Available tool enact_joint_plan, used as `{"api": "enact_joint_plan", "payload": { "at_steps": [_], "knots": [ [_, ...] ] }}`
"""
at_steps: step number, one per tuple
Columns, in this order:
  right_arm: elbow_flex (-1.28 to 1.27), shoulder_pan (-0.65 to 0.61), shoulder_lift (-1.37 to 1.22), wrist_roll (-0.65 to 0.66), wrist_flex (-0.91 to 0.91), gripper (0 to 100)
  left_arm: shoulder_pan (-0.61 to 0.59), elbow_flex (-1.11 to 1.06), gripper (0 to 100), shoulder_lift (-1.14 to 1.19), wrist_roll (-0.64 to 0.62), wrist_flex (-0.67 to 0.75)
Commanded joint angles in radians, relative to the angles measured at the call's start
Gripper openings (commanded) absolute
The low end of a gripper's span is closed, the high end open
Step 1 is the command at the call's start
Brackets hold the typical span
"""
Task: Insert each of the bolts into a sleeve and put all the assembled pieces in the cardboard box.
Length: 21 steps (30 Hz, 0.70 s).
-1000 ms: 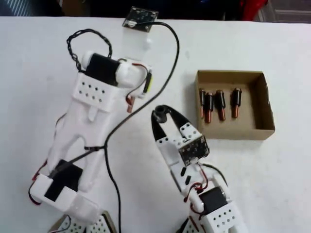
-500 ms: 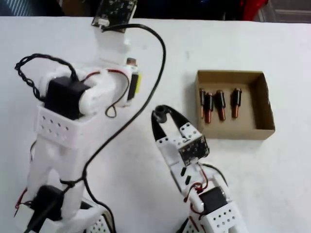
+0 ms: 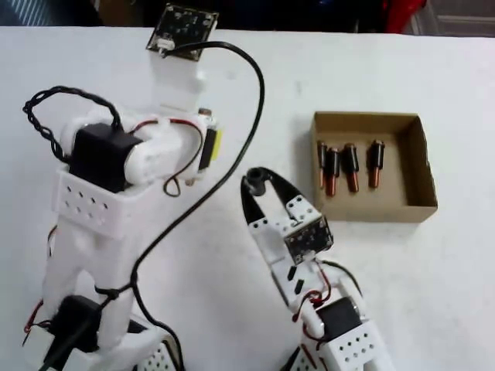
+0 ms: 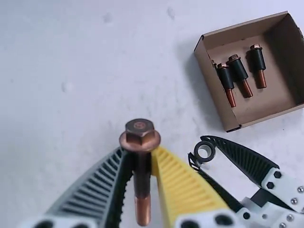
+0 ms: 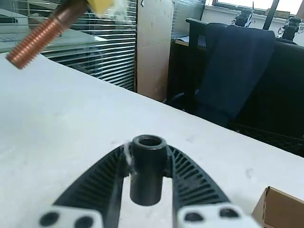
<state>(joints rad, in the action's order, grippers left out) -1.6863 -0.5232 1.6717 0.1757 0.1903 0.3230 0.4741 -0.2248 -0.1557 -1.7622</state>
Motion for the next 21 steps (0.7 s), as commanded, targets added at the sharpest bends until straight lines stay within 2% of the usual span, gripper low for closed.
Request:
{"api": "enact_joint_plan", "payload": {
  "at_steps": [1,7,13,21],
  "knots": [
    [-0.009,-0.002,0.007,0.014,-0.021,1.7,0.012,0.009,2,-0.064,-0.003,-0.014],
    [-0.009,-0.002,0.007,0.014,-0.021,1.7,0.012,-0.014,2,-0.18,-0.003,-0.009],
    [-0.009,-0.001,0.007,0.014,-0.021,1.7,0.004,-0.242,2,-0.311,0.057,0.012],
    [-0.009,-0.001,0.007,0.014,-0.021,1.7,0.002,-0.635,2,-0.572,0.135,0.31]
  ]
}}
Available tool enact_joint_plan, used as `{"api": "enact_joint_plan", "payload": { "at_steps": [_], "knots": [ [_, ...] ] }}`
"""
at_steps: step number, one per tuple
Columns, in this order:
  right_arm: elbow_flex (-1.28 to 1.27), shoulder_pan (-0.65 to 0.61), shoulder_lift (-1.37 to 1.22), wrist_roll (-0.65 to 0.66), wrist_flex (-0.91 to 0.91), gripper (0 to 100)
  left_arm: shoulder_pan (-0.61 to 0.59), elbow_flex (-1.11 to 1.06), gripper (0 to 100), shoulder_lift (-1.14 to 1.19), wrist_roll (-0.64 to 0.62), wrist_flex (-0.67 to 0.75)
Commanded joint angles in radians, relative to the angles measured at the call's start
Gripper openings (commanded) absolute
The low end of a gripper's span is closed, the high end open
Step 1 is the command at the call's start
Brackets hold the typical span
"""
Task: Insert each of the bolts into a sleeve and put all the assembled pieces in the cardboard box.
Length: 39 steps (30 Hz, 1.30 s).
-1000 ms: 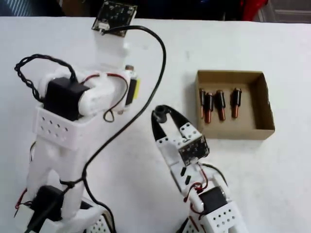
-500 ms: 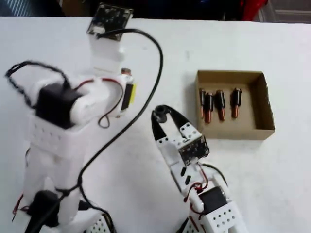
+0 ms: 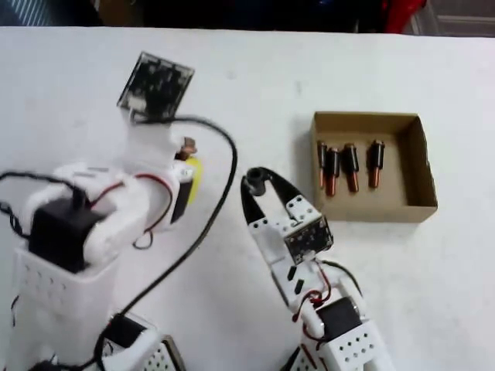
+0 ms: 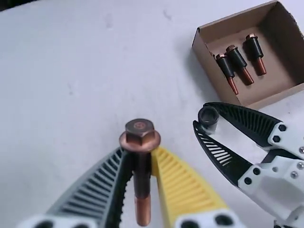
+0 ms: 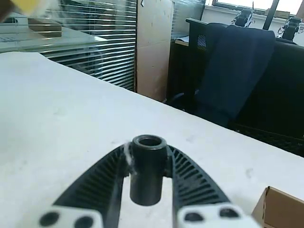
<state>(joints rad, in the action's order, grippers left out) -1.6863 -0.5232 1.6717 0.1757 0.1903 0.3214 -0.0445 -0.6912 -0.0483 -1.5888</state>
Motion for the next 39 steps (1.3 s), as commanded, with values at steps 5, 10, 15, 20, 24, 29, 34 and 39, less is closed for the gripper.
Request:
{"api": "enact_joint_plan", "payload": {
  "at_steps": [5,10,15,20,24,29,34,39],
  "knots": [
    [-0.009,-0.001,0.005,0.014,-0.021,1.7,0.004,-0.382,2,-0.24,0.072,0.377],
    [-0.009,-0.005,0.005,0.014,-0.019,1.7,0.013,-0.508,2,-0.315,0.064,0.601],
    [-0.009,-0.007,0.005,0.014,-0.019,1.7,0.031,-0.629,2,-0.332,0.006,0.798],
    [-0.009,-0.007,0.005,0.014,-0.019,1.7,0.102,-0.741,2,-0.332,-0.1,1.01],
    [-0.009,-0.004,0.005,0.014,-0.019,1.7,0.148,-0.815,2,-0.332,-0.107,1.151],
    [-0.009,-0.002,0.005,0.014,-0.019,1.7,0.154,-0.835,2,-0.332,-0.114,1.24],
    [-0.009,-0.001,0.007,0.014,-0.019,1.7,0.147,-0.839,2,-0.332,-0.21,1.235],
    [-0.009,-0.004,0.008,0.012,-0.019,1.7,0.154,-0.868,2,-0.364,-0.282,1.229]
  ]
}}
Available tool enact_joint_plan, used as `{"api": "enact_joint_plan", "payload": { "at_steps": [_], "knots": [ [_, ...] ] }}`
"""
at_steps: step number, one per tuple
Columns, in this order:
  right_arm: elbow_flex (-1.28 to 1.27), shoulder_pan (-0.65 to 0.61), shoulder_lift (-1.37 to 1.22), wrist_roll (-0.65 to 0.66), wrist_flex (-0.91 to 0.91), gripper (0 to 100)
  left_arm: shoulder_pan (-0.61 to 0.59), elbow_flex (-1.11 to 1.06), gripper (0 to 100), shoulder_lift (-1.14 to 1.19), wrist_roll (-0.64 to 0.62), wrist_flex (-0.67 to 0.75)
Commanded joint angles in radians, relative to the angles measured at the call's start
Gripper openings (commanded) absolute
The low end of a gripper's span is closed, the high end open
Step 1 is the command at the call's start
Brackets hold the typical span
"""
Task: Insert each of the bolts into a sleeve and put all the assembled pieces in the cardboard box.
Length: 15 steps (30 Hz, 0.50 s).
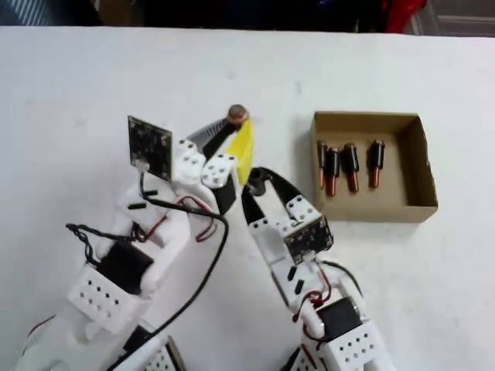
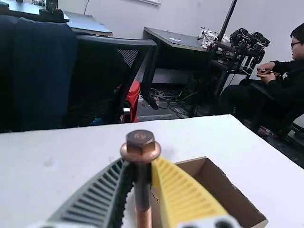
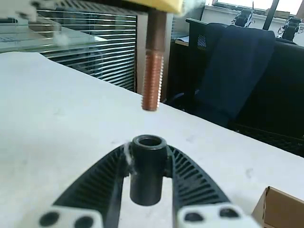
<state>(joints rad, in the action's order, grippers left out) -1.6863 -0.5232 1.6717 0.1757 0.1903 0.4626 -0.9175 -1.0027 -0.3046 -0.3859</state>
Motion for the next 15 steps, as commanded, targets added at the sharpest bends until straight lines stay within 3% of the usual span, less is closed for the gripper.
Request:
{"api": "enact_joint_plan", "payload": {
  "at_steps": [1,15],
  "knots": [
    [-0.009,-0.005,0.012,0.012,-0.019,1.7,0.013,-0.002,2,-0.068,-0.028,0.025],
    [-0.009,-0.061,0.013,0.02,-0.021,1.7,0.012,-0.08,2,-0.154,-0.031,0.021]
  ]
}}
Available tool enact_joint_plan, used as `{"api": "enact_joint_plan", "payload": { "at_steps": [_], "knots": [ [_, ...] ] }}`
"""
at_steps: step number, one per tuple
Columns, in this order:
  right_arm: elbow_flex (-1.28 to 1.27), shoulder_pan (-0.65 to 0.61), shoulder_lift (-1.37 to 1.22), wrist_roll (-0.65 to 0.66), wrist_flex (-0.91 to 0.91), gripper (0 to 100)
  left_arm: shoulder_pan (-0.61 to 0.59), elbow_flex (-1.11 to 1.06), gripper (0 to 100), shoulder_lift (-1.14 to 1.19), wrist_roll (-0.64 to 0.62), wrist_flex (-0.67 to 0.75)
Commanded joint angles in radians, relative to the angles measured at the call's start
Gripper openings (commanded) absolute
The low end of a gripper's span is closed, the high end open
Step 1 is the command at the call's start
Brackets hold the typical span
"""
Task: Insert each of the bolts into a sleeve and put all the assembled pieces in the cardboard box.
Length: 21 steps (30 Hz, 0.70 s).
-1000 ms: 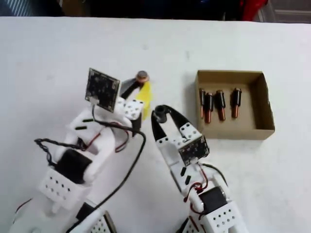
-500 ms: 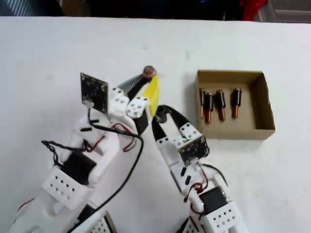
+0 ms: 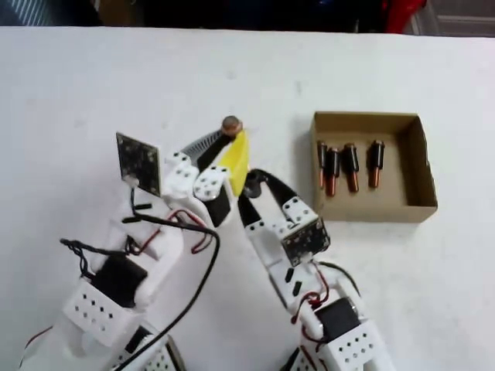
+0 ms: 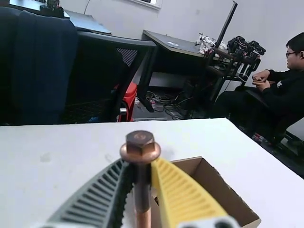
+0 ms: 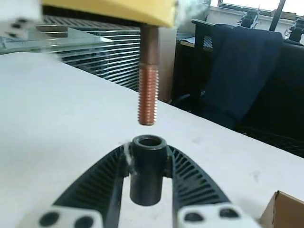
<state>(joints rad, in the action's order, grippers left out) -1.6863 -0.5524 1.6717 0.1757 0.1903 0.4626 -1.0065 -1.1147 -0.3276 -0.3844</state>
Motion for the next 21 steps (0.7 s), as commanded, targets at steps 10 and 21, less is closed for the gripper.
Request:
{"api": "enact_joint_plan", "payload": {
  "at_steps": [10,21],
  "knots": [
    [-0.009,-0.031,0.015,0.014,-0.028,1.7,0.013,0.006,2,-0.042,-0.011,0.015],
    [-0.009,-0.031,0.015,0.014,-0.028,1.7,0.015,-0.041,2,-0.042,-0.011,0.018]
  ]
}}
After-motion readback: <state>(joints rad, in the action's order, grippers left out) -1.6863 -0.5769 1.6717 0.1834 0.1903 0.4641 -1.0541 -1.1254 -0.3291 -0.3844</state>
